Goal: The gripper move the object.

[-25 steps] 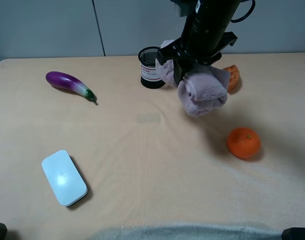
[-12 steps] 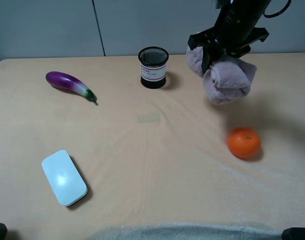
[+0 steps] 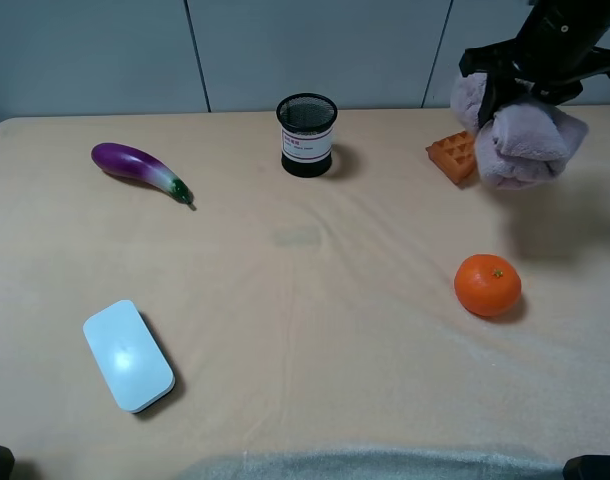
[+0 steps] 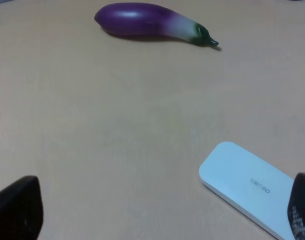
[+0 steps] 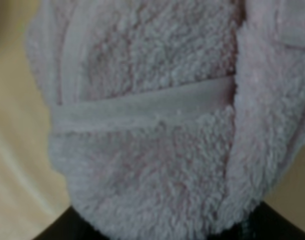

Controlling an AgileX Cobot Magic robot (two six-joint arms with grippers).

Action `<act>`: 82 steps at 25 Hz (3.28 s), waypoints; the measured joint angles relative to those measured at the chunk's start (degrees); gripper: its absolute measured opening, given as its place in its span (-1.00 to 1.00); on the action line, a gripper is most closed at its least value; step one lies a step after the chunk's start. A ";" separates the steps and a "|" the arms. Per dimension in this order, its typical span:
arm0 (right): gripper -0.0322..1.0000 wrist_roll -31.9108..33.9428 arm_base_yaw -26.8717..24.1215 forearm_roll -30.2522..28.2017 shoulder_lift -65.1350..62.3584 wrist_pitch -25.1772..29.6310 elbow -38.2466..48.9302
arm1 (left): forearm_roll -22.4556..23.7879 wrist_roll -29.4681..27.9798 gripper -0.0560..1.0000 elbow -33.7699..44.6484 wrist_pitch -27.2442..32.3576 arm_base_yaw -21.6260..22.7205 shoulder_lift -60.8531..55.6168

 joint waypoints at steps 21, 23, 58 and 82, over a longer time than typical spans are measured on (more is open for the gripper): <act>-0.28 -2.06 -13.88 0.00 3.64 -7.41 0.00 | 0.00 -0.05 0.95 0.00 0.00 0.00 0.00; -0.28 -2.06 -14.26 0.00 4.45 -8.17 0.00 | 0.00 -0.05 0.95 0.00 0.00 0.00 0.00; -0.28 -2.19 -14.41 0.43 16.55 -13.56 0.00 | 0.00 -0.05 0.95 0.00 0.00 0.00 0.00; 0.40 -2.19 -14.41 0.50 15.56 -14.12 0.00 | 0.00 -0.05 0.95 0.00 0.00 0.00 0.00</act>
